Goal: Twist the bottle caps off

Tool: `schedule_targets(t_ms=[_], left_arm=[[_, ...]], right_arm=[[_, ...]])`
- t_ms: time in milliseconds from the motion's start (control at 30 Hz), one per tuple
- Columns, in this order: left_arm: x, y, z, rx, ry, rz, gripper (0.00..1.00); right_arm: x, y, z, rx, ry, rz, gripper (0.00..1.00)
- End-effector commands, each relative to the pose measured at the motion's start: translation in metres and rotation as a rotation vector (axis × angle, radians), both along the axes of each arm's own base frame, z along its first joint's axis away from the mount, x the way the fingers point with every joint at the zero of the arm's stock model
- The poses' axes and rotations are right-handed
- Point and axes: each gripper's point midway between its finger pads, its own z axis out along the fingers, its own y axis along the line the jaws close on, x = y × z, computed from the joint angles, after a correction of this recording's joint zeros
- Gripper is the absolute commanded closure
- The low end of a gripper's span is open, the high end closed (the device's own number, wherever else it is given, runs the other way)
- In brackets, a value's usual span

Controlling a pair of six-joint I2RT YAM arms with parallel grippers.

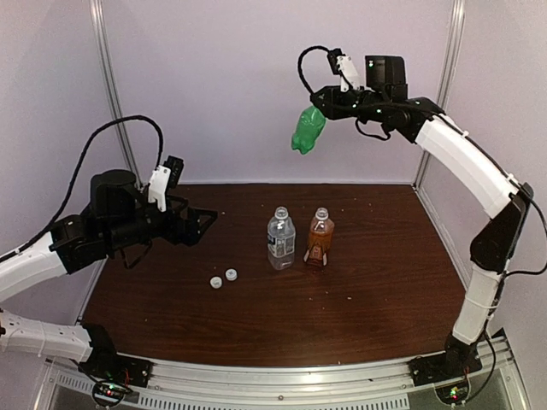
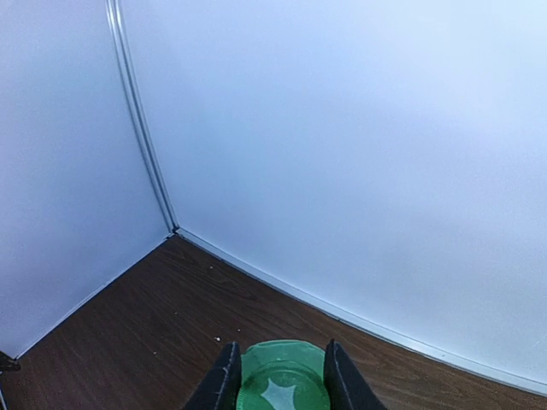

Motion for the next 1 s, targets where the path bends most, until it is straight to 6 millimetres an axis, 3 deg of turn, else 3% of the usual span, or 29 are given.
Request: schedule_targets(t_ms=[0,133,267,467,567,767,900,967], left_arm=[[-0.003,-0.018,0.042,-0.036,-0.122,-0.110,0.02],[-0.011,-0.031,0.053,-0.052,-0.171,-0.201,0.03],[-0.023,-0.049,0.057,-0.042,-0.185,-0.332,0.07],[-0.045,-0.071,0.057,-0.074,-0.208,-0.503,0.09],[-0.058,-0.084,0.051,-0.073,-0.206,-0.585,0.09],[-0.077,-0.114,0.037,-0.070,-0.182,-0.727,0.05],[-0.075,-0.125,0.027,-0.065,-0.146,-0.745,0.04],[-0.074,-0.129,0.032,-0.085,-0.169,-0.751,0.04]], right_arm=[[-0.060,0.020,-0.001,-0.022,0.049,0.173,0.96],[-0.115,0.032,0.004,0.003,0.067,0.308,0.97],[-0.168,0.051,-0.008,0.007,0.109,0.444,0.98],[-0.222,0.069,-0.021,0.069,0.161,0.603,0.99],[-0.240,0.075,-0.024,0.100,0.167,0.657,1.00],[-0.255,0.088,-0.030,0.134,0.193,0.729,1.00],[-0.260,0.094,-0.029,0.150,0.198,0.763,1.00],[-0.263,0.095,-0.030,0.152,0.207,0.776,1.00]])
